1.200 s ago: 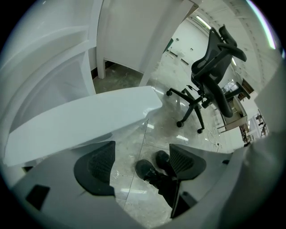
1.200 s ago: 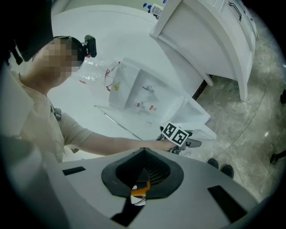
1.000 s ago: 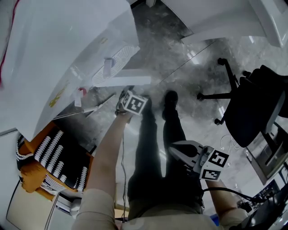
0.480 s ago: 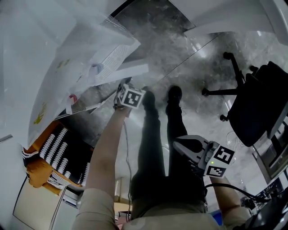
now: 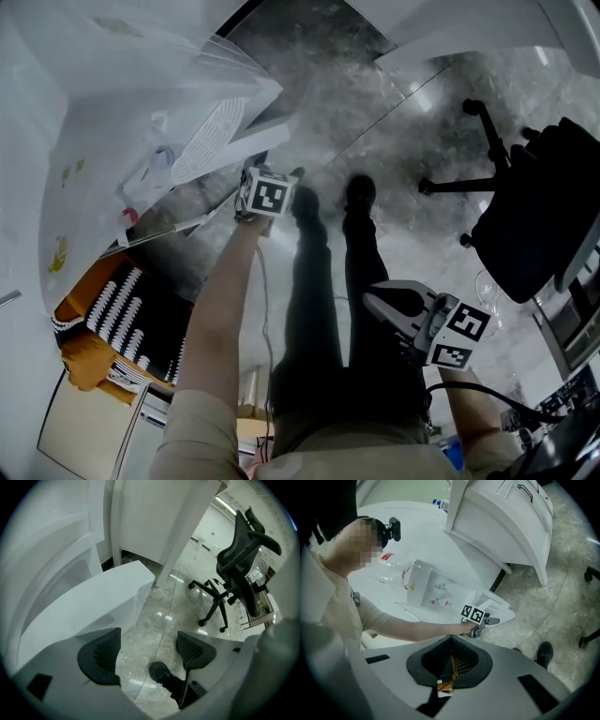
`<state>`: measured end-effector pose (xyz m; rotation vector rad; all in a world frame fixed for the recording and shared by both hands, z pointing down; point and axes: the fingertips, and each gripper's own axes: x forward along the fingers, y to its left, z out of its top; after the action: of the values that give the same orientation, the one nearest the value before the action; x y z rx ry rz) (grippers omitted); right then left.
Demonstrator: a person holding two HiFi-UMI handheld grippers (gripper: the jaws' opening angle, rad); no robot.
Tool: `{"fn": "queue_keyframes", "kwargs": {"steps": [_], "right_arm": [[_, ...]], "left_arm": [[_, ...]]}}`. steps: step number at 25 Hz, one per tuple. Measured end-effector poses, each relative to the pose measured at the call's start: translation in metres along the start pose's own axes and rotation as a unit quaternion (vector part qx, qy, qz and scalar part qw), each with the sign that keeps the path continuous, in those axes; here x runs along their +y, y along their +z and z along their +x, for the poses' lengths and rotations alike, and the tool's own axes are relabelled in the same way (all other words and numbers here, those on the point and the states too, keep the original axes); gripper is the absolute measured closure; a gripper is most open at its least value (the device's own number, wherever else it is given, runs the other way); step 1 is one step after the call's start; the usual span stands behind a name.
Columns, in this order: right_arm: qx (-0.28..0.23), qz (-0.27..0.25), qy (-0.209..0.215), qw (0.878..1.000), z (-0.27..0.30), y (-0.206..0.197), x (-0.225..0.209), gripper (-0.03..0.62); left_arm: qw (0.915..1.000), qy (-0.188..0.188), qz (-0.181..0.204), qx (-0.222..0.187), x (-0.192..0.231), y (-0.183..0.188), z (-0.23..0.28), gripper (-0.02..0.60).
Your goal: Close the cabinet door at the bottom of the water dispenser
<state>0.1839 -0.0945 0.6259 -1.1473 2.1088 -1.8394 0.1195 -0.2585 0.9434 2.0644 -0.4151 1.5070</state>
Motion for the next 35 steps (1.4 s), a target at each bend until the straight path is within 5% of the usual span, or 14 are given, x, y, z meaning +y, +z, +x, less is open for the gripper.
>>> {"fn": "queue_keyframes", "kwargs": {"steps": [9,15,28,35], "right_arm": [[-0.020,0.009,-0.009,1.000,-0.027,0.005,-0.020,0.594],[-0.024,0.013,-0.009,1.000,-0.031,0.009,-0.023,0.594],[-0.025,0.013,-0.004,1.000,-0.023,0.022,-0.020,0.594],[-0.011,0.015,-0.006,1.000,-0.017,0.023,-0.021,0.594]], "left_arm": [[0.9993,0.035,0.006,-0.007,0.019,0.025,0.004,0.216],[0.9983,0.048,-0.032,-0.007,0.034,0.036,0.001,0.216],[0.9954,0.075,-0.052,-0.027,0.067,0.055,0.003,0.216],[0.9944,0.097,-0.023,-0.037,0.079,0.062,0.008,0.216]]}}
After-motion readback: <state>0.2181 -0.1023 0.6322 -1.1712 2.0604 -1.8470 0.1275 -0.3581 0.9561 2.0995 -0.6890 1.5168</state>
